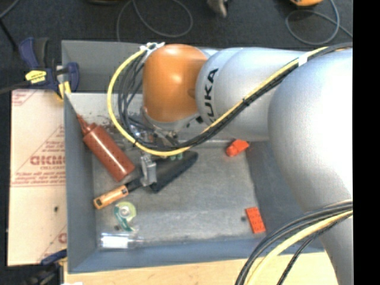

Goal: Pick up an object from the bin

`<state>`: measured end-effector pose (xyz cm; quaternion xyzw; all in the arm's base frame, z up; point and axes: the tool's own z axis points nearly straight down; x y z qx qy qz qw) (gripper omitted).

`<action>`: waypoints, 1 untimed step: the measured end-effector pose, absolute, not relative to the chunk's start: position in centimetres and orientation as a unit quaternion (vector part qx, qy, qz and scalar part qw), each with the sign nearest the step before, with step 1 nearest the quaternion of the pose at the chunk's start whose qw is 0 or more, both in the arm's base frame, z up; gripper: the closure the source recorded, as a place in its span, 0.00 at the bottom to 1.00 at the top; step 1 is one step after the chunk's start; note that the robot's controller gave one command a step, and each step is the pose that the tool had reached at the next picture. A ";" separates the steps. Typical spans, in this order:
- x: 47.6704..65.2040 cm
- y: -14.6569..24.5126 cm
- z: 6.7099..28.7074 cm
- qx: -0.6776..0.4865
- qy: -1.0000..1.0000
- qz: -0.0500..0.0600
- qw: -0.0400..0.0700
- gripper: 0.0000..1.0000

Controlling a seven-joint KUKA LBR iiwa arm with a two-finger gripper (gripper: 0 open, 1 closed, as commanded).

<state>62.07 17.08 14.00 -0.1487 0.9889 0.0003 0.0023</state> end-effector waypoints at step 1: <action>63.0 15.4 12.1 -0.117 0.993 0.002 0.004 0.00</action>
Offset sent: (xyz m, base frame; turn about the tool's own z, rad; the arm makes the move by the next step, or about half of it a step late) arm -0.0132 -0.0465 -0.0379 -0.0878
